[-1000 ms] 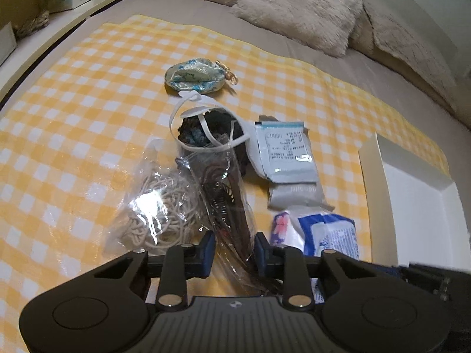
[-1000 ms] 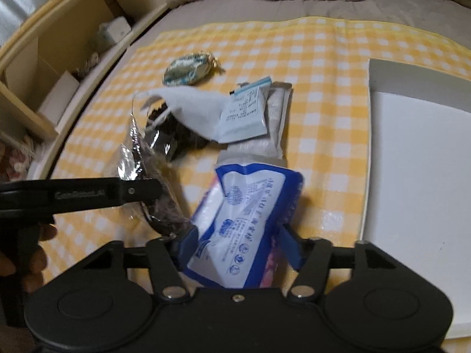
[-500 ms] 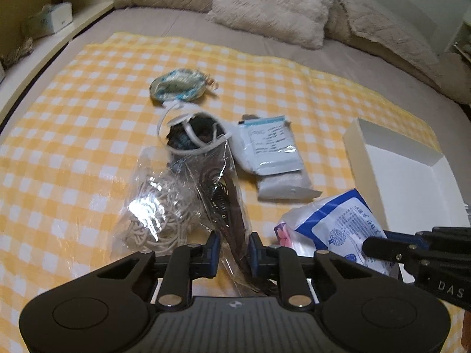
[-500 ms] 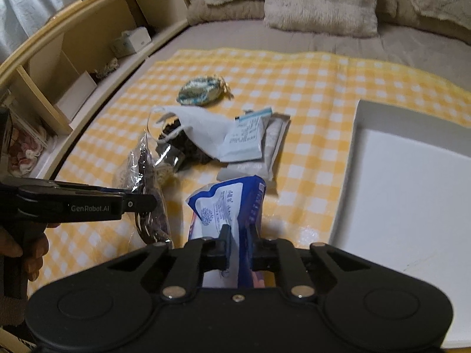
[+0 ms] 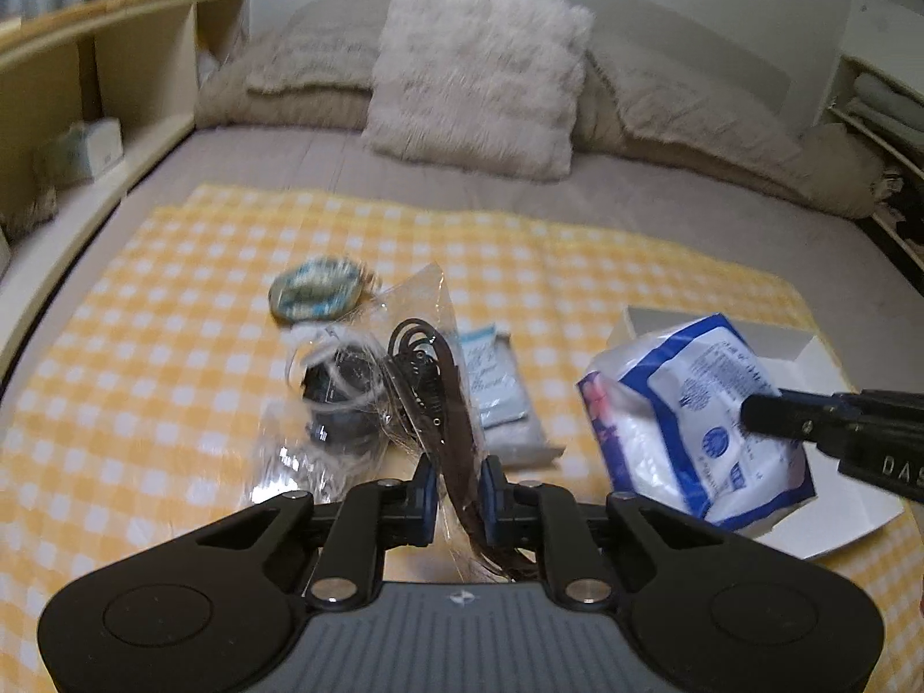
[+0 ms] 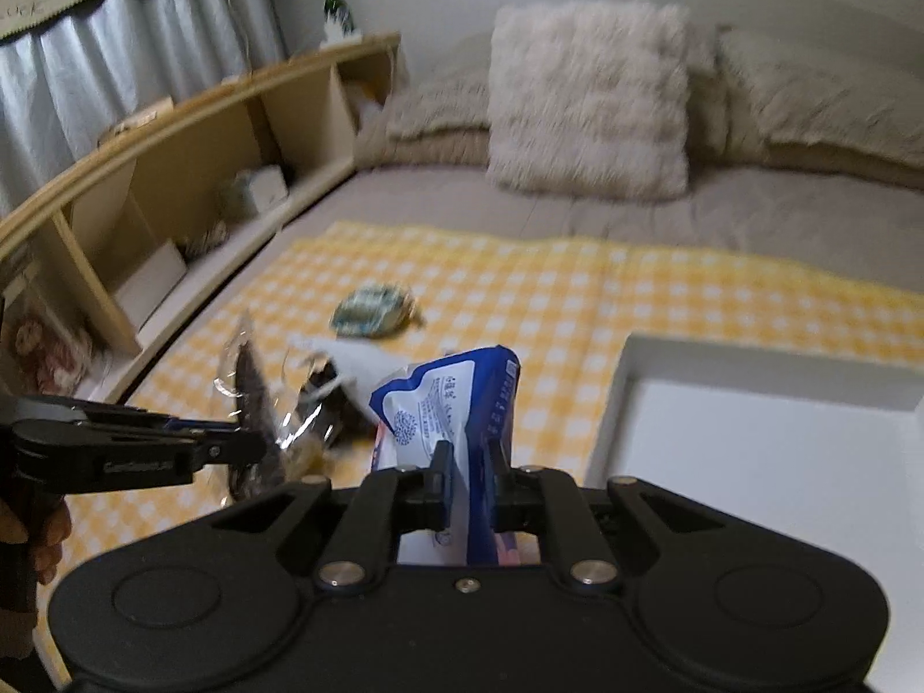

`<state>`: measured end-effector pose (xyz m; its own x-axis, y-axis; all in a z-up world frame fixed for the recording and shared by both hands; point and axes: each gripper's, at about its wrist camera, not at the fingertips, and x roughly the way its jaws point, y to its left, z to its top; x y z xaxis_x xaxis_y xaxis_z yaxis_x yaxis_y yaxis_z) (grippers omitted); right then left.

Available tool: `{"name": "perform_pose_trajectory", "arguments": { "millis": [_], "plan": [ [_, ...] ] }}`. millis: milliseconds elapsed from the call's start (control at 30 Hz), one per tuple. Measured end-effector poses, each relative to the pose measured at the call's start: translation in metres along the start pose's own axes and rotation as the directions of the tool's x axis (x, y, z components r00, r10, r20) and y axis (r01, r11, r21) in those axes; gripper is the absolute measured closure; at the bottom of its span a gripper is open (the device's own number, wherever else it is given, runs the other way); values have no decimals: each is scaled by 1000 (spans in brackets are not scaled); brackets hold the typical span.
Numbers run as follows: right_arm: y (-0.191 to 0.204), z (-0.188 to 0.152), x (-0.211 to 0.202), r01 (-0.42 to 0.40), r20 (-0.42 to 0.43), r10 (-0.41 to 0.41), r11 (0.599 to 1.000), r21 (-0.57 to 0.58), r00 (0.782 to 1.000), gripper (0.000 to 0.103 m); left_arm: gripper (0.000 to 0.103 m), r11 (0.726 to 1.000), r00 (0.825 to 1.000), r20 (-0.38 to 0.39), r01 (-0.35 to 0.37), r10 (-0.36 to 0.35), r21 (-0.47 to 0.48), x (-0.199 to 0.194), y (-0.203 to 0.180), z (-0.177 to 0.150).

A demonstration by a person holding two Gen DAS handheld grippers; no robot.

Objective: Organize soft objects
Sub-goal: 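Carry the wipes pack with the right tool while the left carries the cable bag into the tray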

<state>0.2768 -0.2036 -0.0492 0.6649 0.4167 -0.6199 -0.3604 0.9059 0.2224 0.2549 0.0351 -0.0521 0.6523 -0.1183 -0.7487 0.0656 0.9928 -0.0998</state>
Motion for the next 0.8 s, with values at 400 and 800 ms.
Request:
{"name": "perform_pose_trajectory", "arguments": {
  "millis": [400,800],
  "plan": [
    [-64,4,-64,77,131,-93,989,126,987,92,87,988,989,128,60,-78,142,-23,-54,10],
    [-128,-17,-103,165,139,-200,960,226,970,92,87,929,973,74,185,-219,322,6,-145,5]
  ]
}}
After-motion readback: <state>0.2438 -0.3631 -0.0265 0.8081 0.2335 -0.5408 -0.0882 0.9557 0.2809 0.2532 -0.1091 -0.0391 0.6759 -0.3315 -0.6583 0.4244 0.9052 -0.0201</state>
